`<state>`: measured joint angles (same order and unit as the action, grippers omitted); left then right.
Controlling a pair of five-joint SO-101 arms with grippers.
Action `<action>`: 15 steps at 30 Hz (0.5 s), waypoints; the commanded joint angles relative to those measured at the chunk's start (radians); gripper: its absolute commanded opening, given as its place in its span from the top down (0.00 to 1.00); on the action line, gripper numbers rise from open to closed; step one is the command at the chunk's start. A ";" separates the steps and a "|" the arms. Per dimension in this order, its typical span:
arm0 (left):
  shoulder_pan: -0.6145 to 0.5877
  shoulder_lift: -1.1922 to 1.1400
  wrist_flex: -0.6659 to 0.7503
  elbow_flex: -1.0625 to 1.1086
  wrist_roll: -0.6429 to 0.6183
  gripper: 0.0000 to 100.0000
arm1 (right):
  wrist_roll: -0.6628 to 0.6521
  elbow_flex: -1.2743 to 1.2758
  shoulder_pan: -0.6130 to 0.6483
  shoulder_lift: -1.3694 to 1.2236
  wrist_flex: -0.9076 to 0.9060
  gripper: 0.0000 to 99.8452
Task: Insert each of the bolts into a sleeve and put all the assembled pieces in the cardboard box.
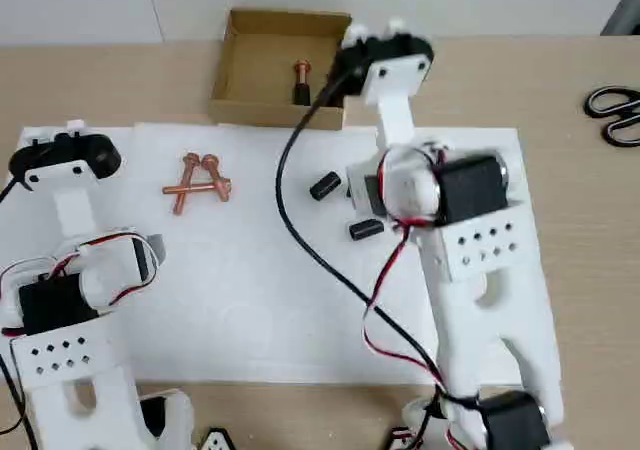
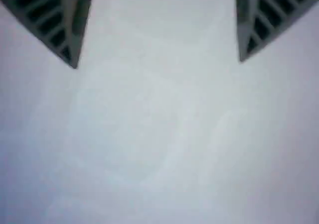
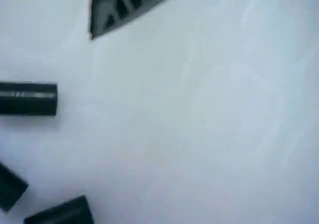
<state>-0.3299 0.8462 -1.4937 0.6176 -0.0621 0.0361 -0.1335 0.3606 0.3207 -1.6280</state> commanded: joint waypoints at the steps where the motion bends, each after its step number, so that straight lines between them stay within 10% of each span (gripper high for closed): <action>1: -0.003 0.006 0.000 -0.033 0.002 0.80 | 0.000 0.110 0.004 0.053 0.136 0.85; 15: -0.003 0.006 0.002 -0.031 0.002 0.80 | -0.241 0.397 0.004 -0.082 0.499 0.85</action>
<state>-0.3299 0.8462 -1.4937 0.6176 -0.0621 -0.1649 0.2808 0.3621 0.2777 -1.1462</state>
